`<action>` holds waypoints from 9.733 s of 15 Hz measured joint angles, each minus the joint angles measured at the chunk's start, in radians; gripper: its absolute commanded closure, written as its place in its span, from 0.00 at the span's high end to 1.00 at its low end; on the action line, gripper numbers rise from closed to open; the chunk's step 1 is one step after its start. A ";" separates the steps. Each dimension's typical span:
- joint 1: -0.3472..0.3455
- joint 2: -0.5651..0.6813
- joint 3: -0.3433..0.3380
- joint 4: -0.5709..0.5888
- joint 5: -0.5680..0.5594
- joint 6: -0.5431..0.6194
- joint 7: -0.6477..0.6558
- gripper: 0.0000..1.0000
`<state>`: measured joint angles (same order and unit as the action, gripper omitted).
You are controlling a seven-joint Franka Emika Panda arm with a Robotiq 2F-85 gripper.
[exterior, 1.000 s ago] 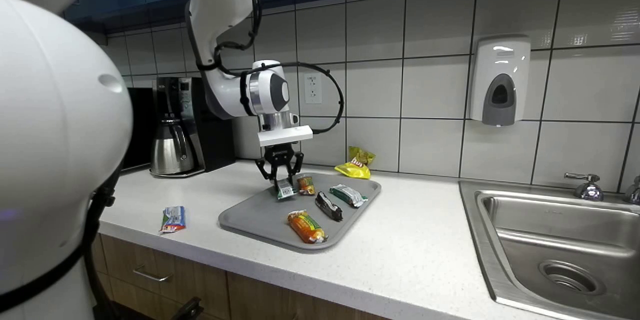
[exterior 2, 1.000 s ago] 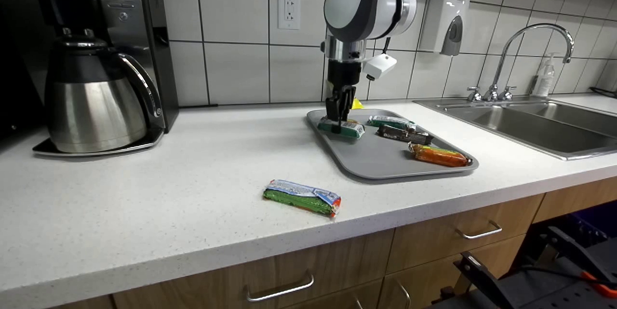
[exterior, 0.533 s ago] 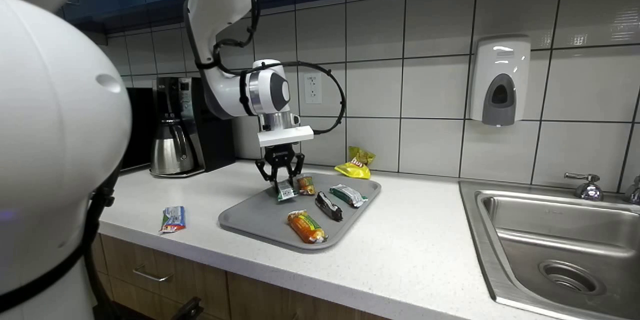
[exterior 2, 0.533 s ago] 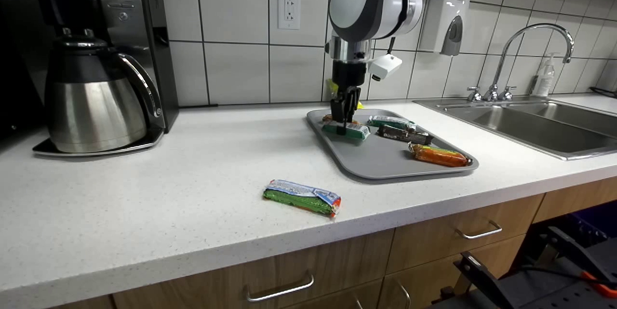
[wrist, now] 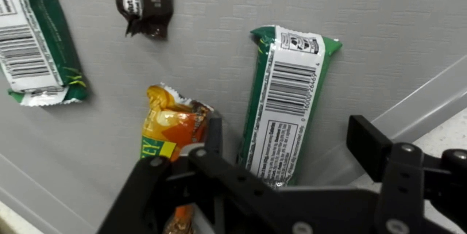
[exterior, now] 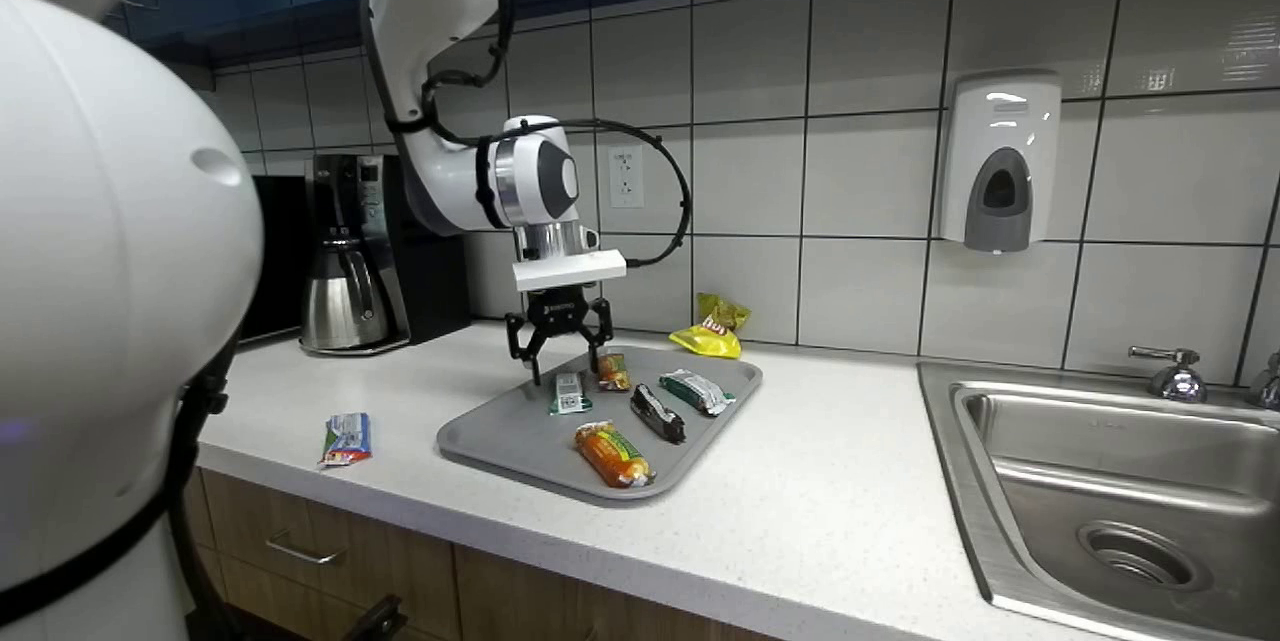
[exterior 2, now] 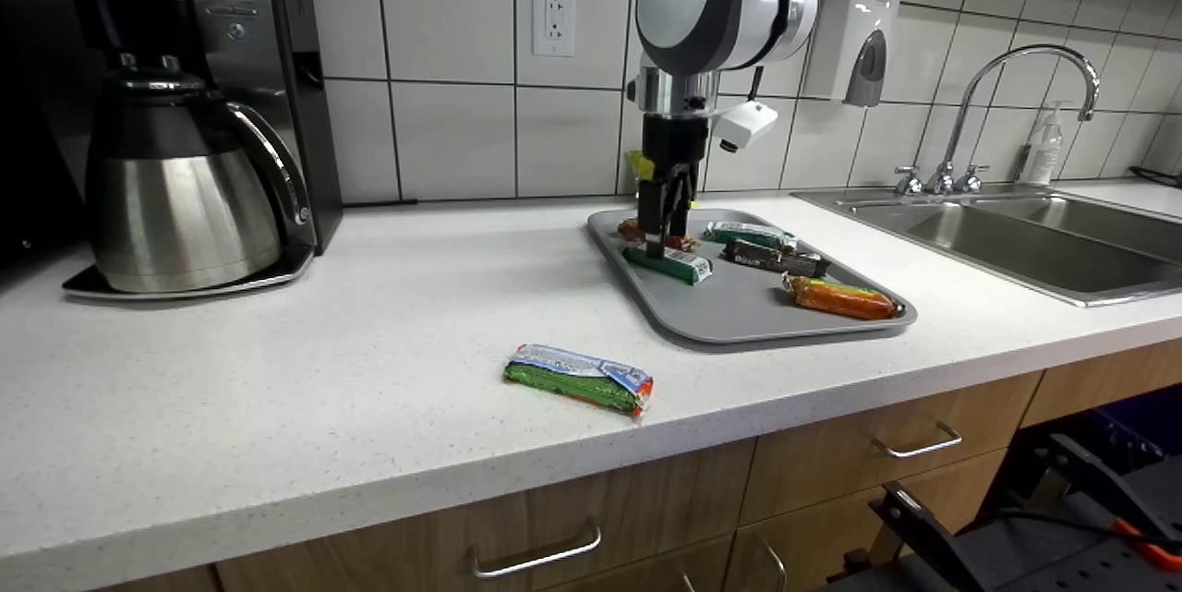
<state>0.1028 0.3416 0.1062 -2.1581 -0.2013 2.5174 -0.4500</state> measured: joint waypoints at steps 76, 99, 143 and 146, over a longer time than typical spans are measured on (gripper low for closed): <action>0.168 -0.223 0.248 -0.301 0.212 0.011 -0.038 1.00; 0.188 -0.175 0.250 -0.331 0.202 0.043 -0.035 1.00; 0.157 -0.312 0.135 -0.323 0.124 0.070 0.022 0.19; 0.148 -0.320 0.118 -0.326 0.105 0.070 0.057 0.19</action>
<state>0.2511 0.0219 0.2242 -2.4837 -0.0966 2.5873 -0.3926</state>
